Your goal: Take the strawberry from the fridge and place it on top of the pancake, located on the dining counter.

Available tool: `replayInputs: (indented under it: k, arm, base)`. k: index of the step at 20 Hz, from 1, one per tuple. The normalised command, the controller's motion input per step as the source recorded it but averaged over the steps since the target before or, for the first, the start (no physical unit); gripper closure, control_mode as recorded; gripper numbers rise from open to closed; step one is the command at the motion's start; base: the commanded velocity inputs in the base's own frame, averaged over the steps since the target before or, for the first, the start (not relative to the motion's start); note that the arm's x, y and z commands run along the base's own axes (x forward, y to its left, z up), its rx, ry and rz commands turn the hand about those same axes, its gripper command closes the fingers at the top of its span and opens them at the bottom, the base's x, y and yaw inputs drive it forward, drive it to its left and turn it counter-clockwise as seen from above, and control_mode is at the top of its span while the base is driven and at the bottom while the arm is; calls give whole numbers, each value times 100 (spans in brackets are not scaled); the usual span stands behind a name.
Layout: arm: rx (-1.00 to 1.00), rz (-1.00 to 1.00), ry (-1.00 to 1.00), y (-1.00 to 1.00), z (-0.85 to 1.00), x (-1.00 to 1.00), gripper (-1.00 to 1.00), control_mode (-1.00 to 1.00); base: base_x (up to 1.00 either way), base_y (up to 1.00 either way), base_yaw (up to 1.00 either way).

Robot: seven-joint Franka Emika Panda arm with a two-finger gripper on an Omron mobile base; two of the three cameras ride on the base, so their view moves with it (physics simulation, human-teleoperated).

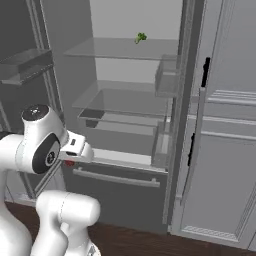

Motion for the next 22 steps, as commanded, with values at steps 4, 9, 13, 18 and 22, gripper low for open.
replayInputs:
  k: [4, 9, 13, 18, 22]
  arm:
    - [0, 0, 0, 0, 0, 0, 100, 100]
    - [0, 0, 0, 0, 0, 0, 100, 100]
    - [0, 0, 0, 0, 0, 0, 100, 100]
    - [0, 0, 0, 0, 0, 0, 100, 100]
    - [0, 0, 0, 0, 0, 0, 100, 100]
  base:
    - [-100, 34, 31]
    - [-100, 50, 54]
    - [-100, 45, 61]
    - [-99, 48, 68]
    - [-59, 88, 85]
